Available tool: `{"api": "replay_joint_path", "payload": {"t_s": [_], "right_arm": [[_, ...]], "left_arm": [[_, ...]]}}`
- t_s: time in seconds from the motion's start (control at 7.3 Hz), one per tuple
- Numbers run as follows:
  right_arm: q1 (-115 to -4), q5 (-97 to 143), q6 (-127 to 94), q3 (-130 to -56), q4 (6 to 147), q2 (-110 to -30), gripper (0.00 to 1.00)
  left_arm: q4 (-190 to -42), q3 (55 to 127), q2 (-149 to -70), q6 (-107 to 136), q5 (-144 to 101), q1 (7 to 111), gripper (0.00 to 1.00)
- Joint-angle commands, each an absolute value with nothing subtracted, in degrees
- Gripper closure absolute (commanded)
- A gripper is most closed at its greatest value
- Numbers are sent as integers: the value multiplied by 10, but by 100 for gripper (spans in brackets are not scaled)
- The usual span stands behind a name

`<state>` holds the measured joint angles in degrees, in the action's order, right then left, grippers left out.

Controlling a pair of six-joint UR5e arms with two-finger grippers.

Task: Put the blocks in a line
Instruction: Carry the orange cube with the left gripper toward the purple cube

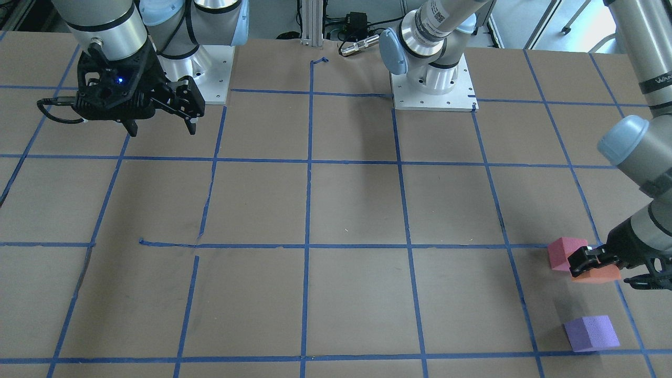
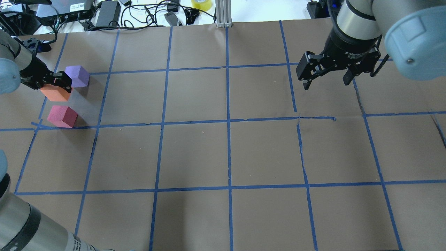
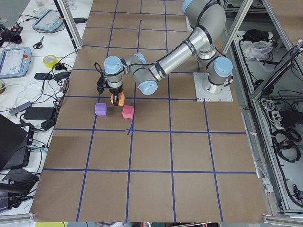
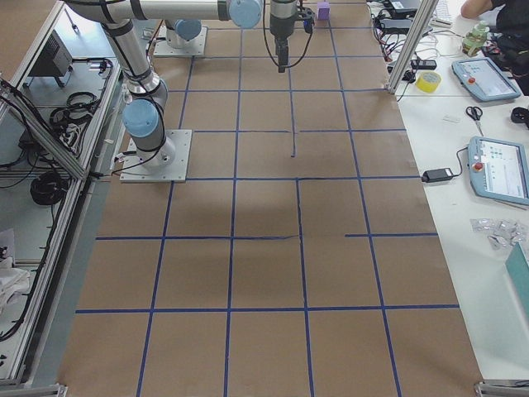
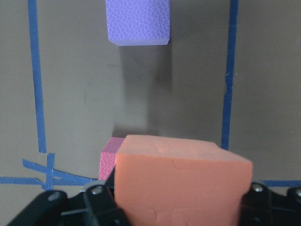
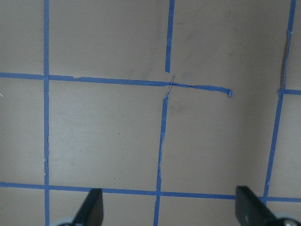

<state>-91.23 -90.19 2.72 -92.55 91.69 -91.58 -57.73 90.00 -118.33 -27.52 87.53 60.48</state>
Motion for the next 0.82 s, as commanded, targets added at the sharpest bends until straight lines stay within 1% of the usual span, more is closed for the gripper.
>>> {"api": "replay_joint_path", "payload": {"t_s": [0.0, 0.27, 0.68], "right_arm": [[-913, -903, 25, -925, 916, -916, 0], [-913, -903, 26, -925, 917, -916, 0], [-912, -903, 26, -925, 917, -916, 0]], "left_arm": [[-550, 892, -1212, -279, 875, 605, 100], [-508, 892, -1237, -279, 877, 604, 100], [-504, 893, -1248, -279, 879, 604, 100]]}}
